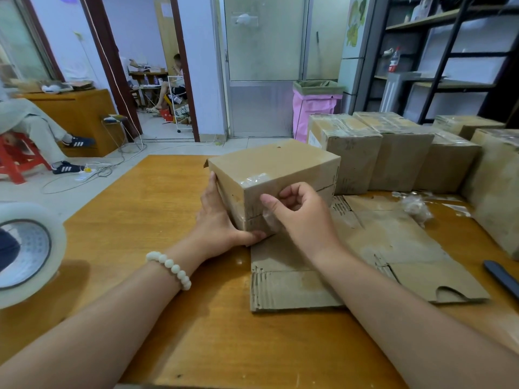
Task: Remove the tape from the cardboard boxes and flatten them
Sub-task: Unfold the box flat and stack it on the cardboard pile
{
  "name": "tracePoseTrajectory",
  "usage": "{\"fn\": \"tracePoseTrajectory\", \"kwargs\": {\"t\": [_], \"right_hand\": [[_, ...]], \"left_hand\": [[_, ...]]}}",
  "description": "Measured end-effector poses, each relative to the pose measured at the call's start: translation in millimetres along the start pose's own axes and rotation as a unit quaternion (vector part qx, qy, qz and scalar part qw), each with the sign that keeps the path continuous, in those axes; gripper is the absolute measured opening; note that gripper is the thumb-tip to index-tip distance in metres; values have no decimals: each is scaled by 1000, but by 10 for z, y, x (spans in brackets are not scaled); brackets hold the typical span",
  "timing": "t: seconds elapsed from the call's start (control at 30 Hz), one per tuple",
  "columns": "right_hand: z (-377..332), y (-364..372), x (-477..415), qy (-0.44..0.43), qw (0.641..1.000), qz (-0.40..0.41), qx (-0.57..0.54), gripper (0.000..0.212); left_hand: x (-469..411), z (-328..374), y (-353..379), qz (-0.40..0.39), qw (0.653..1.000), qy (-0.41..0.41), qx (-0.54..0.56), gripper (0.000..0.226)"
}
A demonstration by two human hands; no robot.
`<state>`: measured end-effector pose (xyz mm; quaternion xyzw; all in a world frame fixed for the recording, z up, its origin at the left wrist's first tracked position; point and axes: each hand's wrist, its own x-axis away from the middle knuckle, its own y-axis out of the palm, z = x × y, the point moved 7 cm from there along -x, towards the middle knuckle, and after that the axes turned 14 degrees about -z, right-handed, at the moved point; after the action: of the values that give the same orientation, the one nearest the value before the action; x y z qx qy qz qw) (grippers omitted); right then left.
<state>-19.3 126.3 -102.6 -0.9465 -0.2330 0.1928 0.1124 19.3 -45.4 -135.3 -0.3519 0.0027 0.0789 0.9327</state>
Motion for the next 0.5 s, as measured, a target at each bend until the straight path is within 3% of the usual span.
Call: {"fn": "tracePoseTrajectory", "kwargs": {"t": [0.23, 0.5], "right_hand": [[-116, 3, -17, -94, 994, 1, 61, 21], [-160, 1, -5, -137, 988, -9, 70, 23]], "left_hand": [[-8, 17, 15, 12, 1000, 5, 1, 162], [-1, 9, -6, 25, 999, 26, 15, 155]]}}
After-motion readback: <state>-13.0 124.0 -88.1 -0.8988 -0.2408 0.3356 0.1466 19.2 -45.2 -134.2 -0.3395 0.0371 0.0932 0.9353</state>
